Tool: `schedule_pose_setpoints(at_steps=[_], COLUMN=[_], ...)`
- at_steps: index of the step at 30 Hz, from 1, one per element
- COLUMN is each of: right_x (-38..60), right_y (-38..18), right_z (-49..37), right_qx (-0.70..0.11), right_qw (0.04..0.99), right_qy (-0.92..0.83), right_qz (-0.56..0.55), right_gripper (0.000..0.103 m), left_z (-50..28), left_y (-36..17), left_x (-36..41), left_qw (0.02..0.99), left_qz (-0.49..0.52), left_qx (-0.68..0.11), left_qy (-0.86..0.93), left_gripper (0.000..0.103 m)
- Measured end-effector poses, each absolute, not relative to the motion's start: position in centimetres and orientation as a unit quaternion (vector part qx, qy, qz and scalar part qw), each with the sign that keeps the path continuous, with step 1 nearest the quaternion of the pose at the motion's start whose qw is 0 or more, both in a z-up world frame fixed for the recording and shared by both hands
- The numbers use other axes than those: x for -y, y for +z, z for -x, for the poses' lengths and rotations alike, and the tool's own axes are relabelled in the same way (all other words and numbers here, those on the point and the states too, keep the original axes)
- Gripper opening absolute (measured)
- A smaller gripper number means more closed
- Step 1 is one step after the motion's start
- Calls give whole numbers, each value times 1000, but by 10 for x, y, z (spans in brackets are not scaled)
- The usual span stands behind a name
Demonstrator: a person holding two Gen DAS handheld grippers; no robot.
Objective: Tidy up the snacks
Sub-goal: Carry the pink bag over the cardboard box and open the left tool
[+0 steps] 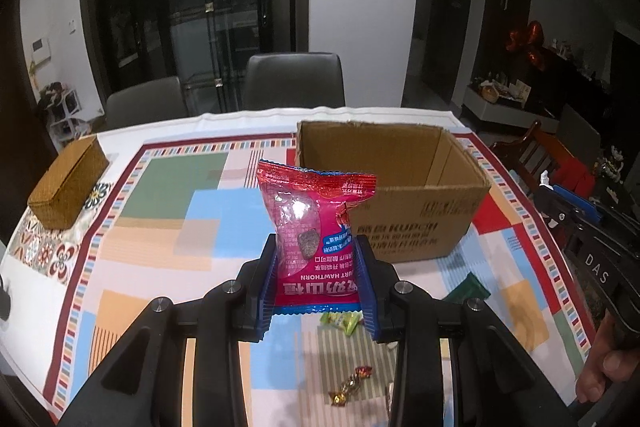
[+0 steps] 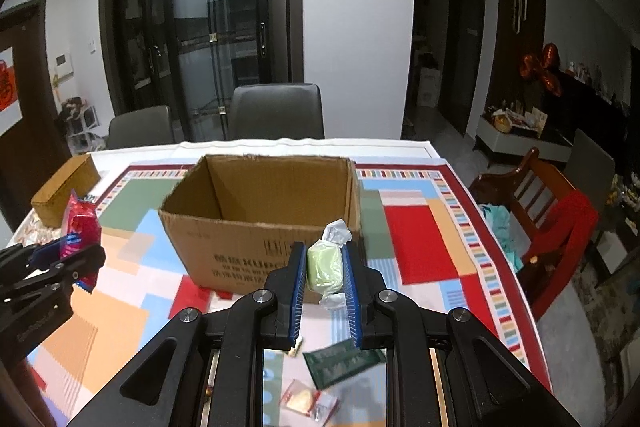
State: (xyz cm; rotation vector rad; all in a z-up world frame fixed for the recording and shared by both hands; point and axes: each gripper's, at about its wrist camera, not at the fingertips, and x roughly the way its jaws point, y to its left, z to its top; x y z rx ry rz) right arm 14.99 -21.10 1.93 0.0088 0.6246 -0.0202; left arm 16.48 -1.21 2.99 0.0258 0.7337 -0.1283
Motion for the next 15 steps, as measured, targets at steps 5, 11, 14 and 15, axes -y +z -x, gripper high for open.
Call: schedule_pose_setpoints(at_steps=[5, 11, 14, 15], right_x=[211, 213, 214, 214], right_y=[28, 39, 44, 45], right_z=[-160, -181, -193, -197], right_qx=[-299, -293, -293, -293], right_qw=[954, 956, 956, 956], right_qy=[1, 12, 21, 24], right_qz=[-6, -10, -11, -12], right_gripper=[20, 20, 20, 20], left_z=[-178, -195, -206, -210], left_y=[40, 53, 58, 59], left_x=[16, 21, 22, 23], left_qw=[933, 936, 937, 937], left_qz=[-13, -15, -16, -17], left_qx=[-351, -341, -337, -338], left_qy=[-72, -83, -86, -87], left_gripper=[35, 35, 35, 35])
